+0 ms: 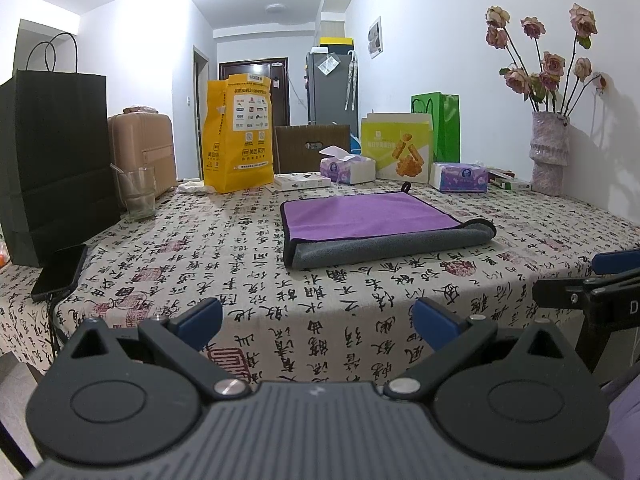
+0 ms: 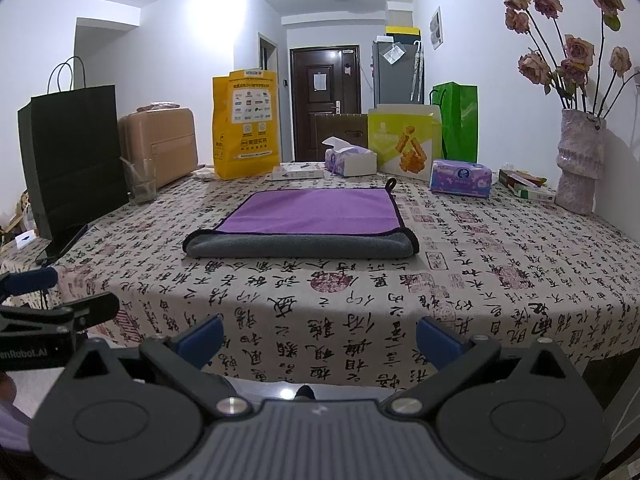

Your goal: Fold towel

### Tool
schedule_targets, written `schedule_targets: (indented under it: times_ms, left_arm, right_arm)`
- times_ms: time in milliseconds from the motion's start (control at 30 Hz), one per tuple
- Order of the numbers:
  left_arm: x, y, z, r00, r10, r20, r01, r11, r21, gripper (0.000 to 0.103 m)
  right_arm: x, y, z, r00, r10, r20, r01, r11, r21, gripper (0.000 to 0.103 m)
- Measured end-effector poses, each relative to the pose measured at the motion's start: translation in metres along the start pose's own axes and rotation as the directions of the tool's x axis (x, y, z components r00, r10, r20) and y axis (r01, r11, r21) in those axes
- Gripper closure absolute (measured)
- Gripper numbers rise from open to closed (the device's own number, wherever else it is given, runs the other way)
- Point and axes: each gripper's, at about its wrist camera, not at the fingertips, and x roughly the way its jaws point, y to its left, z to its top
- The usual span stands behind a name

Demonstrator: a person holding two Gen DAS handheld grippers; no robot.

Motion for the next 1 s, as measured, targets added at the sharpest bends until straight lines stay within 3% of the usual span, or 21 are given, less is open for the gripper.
schedule_targets:
  times_ms: [1000]
  left_arm:
    - [0.0031, 0.0001, -0.0019, 1.000, 0.001, -0.009, -0.001, 1.000, 0.005, 0.000]
  right_arm:
    - [-0.0001, -0.0045, -0.0001, 1.000, 0.005, 0.003, -0.005, 1.000, 0.015, 0.000]
